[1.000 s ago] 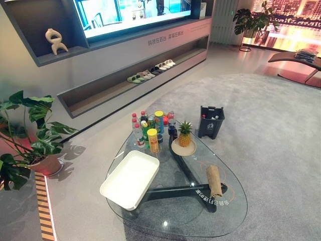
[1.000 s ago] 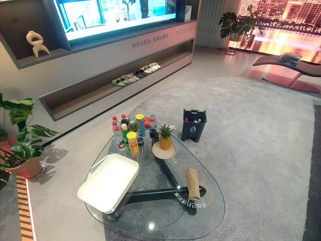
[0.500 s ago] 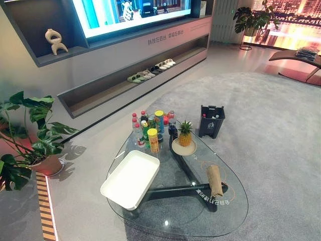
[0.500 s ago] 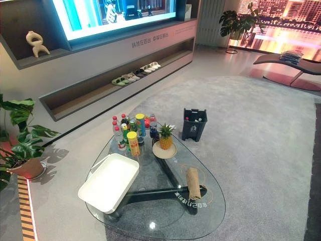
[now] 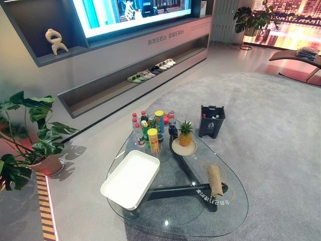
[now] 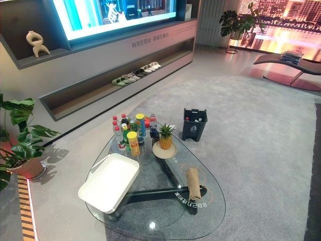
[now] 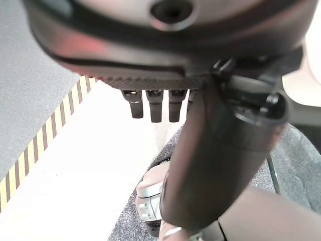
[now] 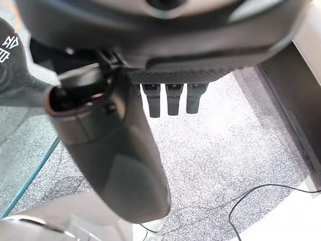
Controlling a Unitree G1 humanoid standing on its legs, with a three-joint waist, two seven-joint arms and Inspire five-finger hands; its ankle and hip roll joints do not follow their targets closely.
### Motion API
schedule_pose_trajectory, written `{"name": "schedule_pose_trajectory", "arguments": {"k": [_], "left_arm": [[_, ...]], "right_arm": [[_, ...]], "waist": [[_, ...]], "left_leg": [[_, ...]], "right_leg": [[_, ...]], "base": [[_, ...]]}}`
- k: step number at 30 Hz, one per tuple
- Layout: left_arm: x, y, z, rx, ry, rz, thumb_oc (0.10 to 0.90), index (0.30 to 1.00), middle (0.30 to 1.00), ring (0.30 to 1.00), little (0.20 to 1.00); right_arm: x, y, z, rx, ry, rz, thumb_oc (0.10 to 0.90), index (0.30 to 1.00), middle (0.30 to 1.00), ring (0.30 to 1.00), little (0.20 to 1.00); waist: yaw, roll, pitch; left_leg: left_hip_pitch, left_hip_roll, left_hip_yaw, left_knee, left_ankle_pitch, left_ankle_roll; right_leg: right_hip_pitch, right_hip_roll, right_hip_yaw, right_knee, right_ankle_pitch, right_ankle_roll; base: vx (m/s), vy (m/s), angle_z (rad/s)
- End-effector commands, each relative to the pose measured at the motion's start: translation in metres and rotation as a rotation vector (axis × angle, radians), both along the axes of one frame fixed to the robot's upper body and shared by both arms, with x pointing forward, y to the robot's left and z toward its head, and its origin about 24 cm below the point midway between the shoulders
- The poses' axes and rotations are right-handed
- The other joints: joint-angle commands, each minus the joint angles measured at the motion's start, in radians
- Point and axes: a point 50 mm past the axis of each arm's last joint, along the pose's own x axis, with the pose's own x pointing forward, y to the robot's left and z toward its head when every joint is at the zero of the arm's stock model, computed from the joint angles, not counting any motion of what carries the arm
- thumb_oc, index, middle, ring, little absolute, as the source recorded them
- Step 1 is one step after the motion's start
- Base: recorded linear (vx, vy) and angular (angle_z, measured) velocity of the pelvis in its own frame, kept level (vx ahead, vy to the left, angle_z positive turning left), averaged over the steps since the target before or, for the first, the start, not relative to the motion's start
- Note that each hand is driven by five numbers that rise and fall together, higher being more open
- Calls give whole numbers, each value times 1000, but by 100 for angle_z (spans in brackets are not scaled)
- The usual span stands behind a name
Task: Wipe the table with a cloth and put it in the basket.
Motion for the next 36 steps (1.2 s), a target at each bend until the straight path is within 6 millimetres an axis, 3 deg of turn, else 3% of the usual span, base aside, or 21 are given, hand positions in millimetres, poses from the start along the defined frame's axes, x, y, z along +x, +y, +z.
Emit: {"name": "schedule_pose_trajectory", "arguments": {"k": [1,4,7,13,16,21,26,36], "left_arm": [[27,26,11,73,-89,44,800,900,900,900,900],[27,30,13,74,-125,58,800,900,900,900,900],[45,33,18,51,-213,97,800,900,900,900,900],[134,41,56,-71,-551,298,800,900,900,900,900],[158,47,73,-122,-675,418,800,900,900,900,900],[176,58,90,-158,-798,555,800,900,900,900,900],[193,54,103,-201,-910,629,800,900,900,900,900],[201,56,112,-122,-967,648,800,900,900,900,900]], "right_arm": [[15,-14,8,-83,-4,1,800,900,900,900,900],[8,-20,9,-99,1,-18,800,900,900,900,900],[16,-29,14,-128,-40,-40,800,900,900,900,900],[107,-49,49,-183,-415,-116,800,900,900,900,900],[135,-55,67,-198,-602,-162,800,900,900,900,900],[159,-55,83,-219,-782,-191,800,900,900,900,900],[182,-53,100,-243,-875,-184,800,900,900,900,900],[199,-40,109,-245,-969,-173,800,900,900,900,900]], "waist": [[3,-45,65],[3,-36,78],[3,-26,102],[-5,11,266],[-11,10,340],[-14,-7,405],[-11,-11,447],[-6,-19,493]], "left_leg": [[47,-33,36,6,-60,21],[36,-38,38,6,-56,22],[3,-44,36,6,-44,22],[-157,-54,18,20,11,25],[-257,-63,-5,98,17,24],[-397,-86,-12,201,4,31],[-520,-101,-15,304,-8,34],[-711,-113,-33,573,-98,52]], "right_leg": [[18,-42,-1,5,9,14],[3,-43,2,5,17,18],[-36,-46,12,5,30,21],[-216,-33,41,48,62,-2],[-303,-28,45,129,47,-14],[-436,-36,44,217,37,-14],[-552,-35,38,316,14,-21],[-730,-20,51,552,-72,-50]], "base": [[114,8,0],[122,14,0],[-3,5,0],[-261,19,-4],[-185,-39,-2],[-129,-80,8],[-111,-38,5],[-62,-35,9]]}}
